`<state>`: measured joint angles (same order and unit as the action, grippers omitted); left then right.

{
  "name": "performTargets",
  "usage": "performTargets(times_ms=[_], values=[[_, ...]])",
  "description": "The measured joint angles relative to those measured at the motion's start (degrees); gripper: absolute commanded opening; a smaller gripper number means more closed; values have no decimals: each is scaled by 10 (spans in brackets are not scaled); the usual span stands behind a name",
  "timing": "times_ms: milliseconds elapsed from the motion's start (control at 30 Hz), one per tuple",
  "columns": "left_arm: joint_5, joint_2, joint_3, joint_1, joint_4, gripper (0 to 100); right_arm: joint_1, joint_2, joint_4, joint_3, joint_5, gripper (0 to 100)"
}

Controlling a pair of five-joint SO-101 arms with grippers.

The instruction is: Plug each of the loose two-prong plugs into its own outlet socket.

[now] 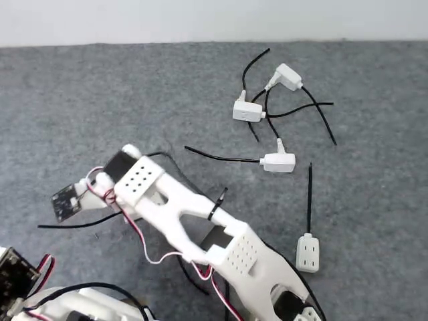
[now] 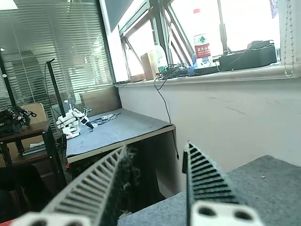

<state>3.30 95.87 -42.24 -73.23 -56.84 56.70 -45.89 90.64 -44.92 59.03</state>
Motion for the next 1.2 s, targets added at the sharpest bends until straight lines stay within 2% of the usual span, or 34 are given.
performTargets(times_ms=[533,1000,1200], values=[[0,0,0,0,0,183,-94,6,46,0,-4,9],[0,0,0,0,0,183,-215,6,87,0,-4,9],[0,0,-17,0,0,183,-245,8,92,0,-4,9]])
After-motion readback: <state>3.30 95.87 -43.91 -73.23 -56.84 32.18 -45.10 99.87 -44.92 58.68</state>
